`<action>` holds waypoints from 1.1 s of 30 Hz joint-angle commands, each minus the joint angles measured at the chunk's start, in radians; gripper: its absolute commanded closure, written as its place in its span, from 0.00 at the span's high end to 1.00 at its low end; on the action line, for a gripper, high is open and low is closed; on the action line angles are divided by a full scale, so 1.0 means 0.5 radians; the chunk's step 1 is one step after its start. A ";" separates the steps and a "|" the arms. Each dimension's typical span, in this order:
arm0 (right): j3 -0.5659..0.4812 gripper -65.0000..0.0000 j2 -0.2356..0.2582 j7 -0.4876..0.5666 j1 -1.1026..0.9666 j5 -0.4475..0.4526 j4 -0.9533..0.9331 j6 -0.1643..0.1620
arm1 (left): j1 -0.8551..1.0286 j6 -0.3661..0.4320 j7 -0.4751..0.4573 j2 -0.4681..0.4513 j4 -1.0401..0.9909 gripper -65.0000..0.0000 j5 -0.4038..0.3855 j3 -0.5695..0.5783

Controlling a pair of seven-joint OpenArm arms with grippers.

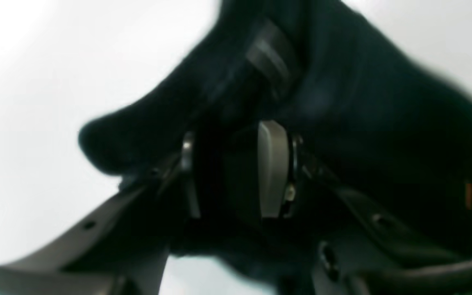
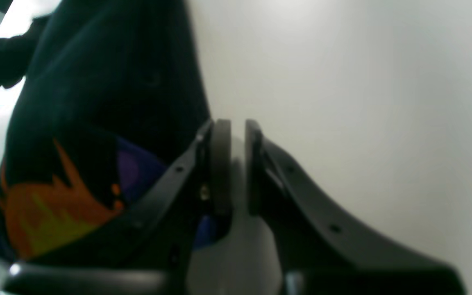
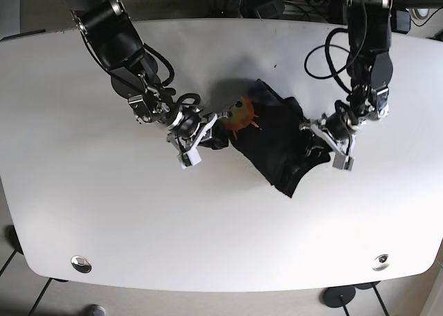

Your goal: Fold the T-shirt properly

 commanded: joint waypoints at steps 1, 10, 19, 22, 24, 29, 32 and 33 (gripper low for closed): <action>0.005 0.09 0.034 0.002 -0.068 0.017 0.157 0.001 | -0.230 0.006 -0.008 -0.016 -0.193 0.28 0.002 0.100; 0.011 0.09 0.111 -0.013 -0.319 0.023 0.685 -0.008 | -0.509 0.006 -0.235 -0.108 -0.082 0.28 -0.004 0.342; 0.008 0.09 -0.082 -0.213 -0.282 0.005 0.906 -0.011 | 0.114 0.022 -0.235 -0.166 0.765 0.28 -0.001 0.355; -0.001 0.09 -0.171 -0.203 -0.261 0.002 0.703 -0.008 | 0.172 0.022 -0.235 -0.056 0.756 0.28 0.002 0.352; 0.002 0.09 -0.184 -0.194 -0.209 0.002 0.540 -0.005 | 0.200 0.022 -0.235 -0.050 0.713 0.28 0.005 0.352; 0.005 0.09 -0.171 -0.068 -0.193 0.002 0.283 0.011 | -0.021 0.009 -0.253 -0.047 0.084 0.28 0.005 0.355; 0.005 0.09 -0.171 -0.056 -0.196 0.002 0.255 0.011 | -0.132 0.006 -0.253 -0.047 -0.055 0.28 0.039 0.355; 0.005 0.09 -0.171 -0.056 -0.200 0.002 0.267 0.011 | -0.147 0.006 -0.253 -0.047 -0.048 0.28 0.082 0.355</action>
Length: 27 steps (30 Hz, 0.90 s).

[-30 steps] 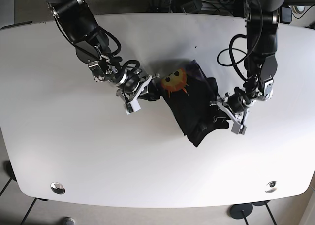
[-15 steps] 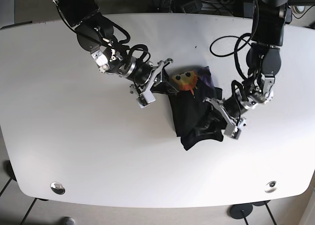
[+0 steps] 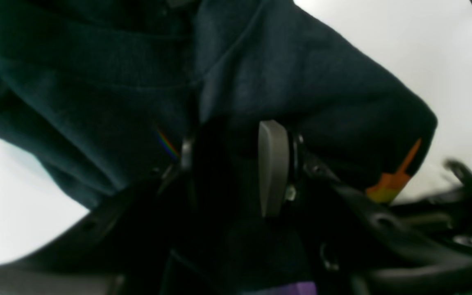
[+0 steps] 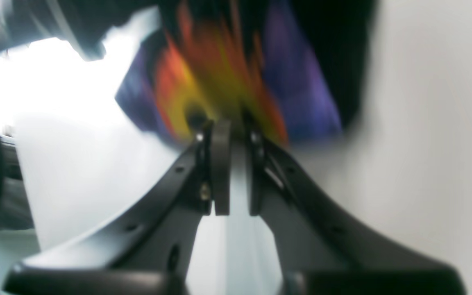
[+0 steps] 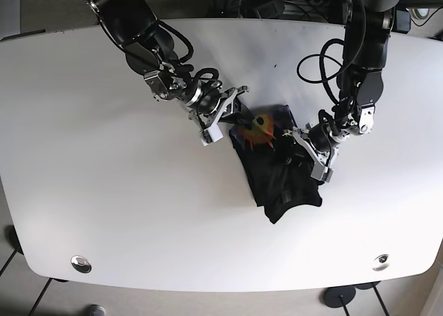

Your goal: Fold the T-shirt properly

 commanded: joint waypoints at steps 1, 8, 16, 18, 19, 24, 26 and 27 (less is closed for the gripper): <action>0.002 0.09 -0.011 0.039 0.036 0.019 0.087 0.027 | -0.053 0.004 -0.020 -0.019 0.034 0.28 0.050 -0.011; 0.008 0.09 0.093 0.030 -0.031 0.040 0.480 0.005 | 0.027 0.025 -0.002 -0.049 0.651 0.28 0.069 -0.026; 0.011 0.09 0.296 0.042 -0.044 0.243 0.523 -0.115 | 0.089 1.198 -0.051 0.193 0.893 0.61 0.391 0.066; 0.014 0.09 0.339 0.042 -0.037 0.353 0.523 -0.115 | 0.101 1.305 -0.152 0.313 0.878 0.68 0.563 0.118; 0.051 0.09 0.351 0.042 -0.037 0.368 0.523 -0.115 | 0.129 1.330 -0.204 0.359 0.869 0.71 0.664 0.146; 0.290 0.09 0.363 0.036 -0.090 0.375 0.529 -0.105 | 0.165 1.354 -0.443 0.669 0.626 0.74 1.097 0.149; 0.447 0.09 0.363 0.033 -0.133 0.375 0.532 -0.096 | 0.165 1.354 -0.502 0.755 0.513 0.73 1.180 0.090; 0.508 0.09 0.363 0.033 -0.151 0.375 0.526 -0.096 | 0.165 1.354 -0.535 0.776 0.464 0.73 1.204 0.072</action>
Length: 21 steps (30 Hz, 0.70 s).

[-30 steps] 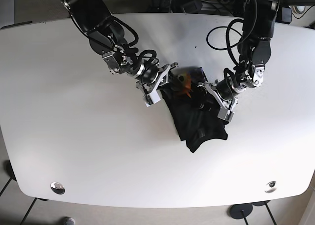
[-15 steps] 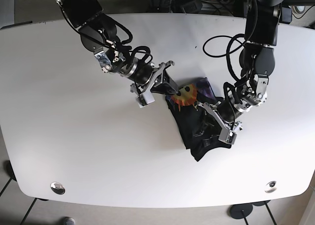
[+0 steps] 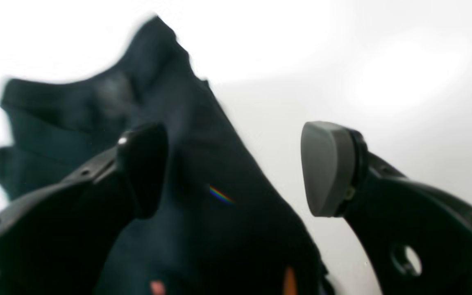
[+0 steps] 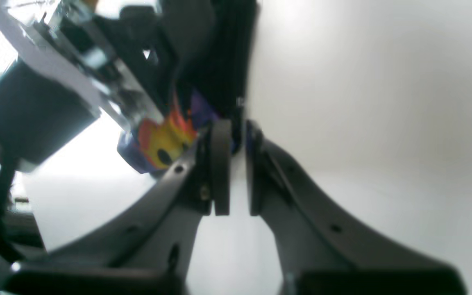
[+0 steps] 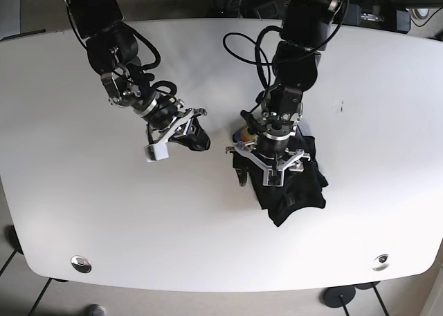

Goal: Fold the T-shirt properly
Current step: 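Carry the black bundle with the left gripper off the table edge and release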

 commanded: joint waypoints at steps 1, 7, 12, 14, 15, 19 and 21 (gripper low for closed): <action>0.113 0.09 0.021 0.046 0.005 0.027 0.037 0.021 | -0.048 0.010 -0.108 0.029 -0.067 0.73 0.055 -0.025; 0.312 0.09 0.021 0.046 -0.069 0.027 0.043 0.021 | -0.048 -0.223 -0.108 -0.198 -0.444 0.73 -0.010 -0.083; 0.318 0.09 0.011 0.046 -0.075 0.027 0.046 0.021 | -0.017 -0.923 0.242 -0.587 -0.444 0.72 -0.222 -0.304; 0.318 0.09 0.011 0.046 -0.078 0.027 0.050 0.024 | -0.005 -1.208 0.368 -0.861 -0.454 0.72 -0.216 -0.455; 0.318 0.09 0.011 0.046 -0.081 0.027 0.050 0.024 | -0.001 -1.270 0.393 -0.953 -0.457 0.72 -0.216 -0.501; 0.318 0.09 0.011 0.046 -0.094 0.027 0.105 0.024 | 0.060 -1.549 0.383 -1.385 -0.693 0.72 -0.231 -0.639; 0.318 0.09 0.014 0.046 -0.118 0.027 0.157 0.024 | 0.060 -1.693 0.307 -1.563 -0.935 0.72 -0.231 -0.718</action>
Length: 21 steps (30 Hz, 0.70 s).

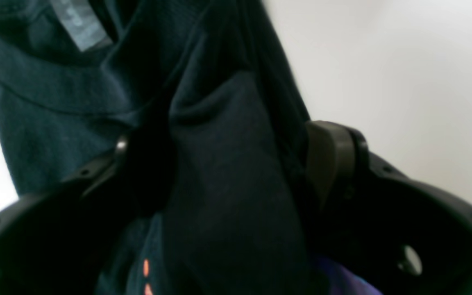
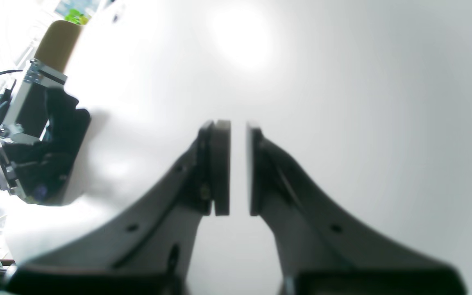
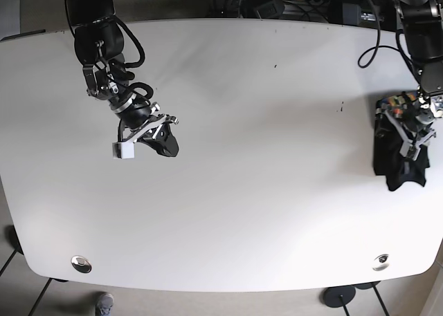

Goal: Fold the T-shirt properly
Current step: 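Carry the black bundle with the left gripper off the table edge and release, then lower the right gripper onto the crumpled olive-green shirt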

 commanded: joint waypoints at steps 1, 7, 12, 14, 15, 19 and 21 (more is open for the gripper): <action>0.009 0.09 0.022 0.042 0.015 0.027 0.088 0.024 | 0.011 -0.062 0.006 -0.171 -0.189 0.72 0.054 -0.033; 0.009 0.09 0.016 0.042 -0.056 0.027 0.128 0.024 | 0.026 -0.062 -0.442 -0.453 -0.588 0.72 0.051 -0.036; 0.009 0.09 0.016 0.042 -0.114 0.018 0.211 0.021 | 0.281 -0.062 -0.359 -0.502 -0.118 0.66 -0.289 -0.144; 0.009 0.09 0.028 0.042 -0.127 0.014 0.251 0.011 | 0.364 -0.062 -0.237 -0.496 0.192 0.66 -0.372 -0.211; 0.012 0.09 0.028 0.042 -0.133 0.014 0.260 0.008 | 0.385 -0.062 -0.178 -0.484 0.348 0.66 -0.390 -0.239; 0.012 0.09 0.037 0.042 -0.160 0.008 0.257 0.002 | 0.324 -0.062 0.064 -0.198 0.870 0.66 -0.387 -0.267; 0.012 0.09 0.083 0.042 -0.163 0.008 0.251 0.002 | 0.318 -0.062 0.147 -0.042 1.060 0.66 -0.381 -0.260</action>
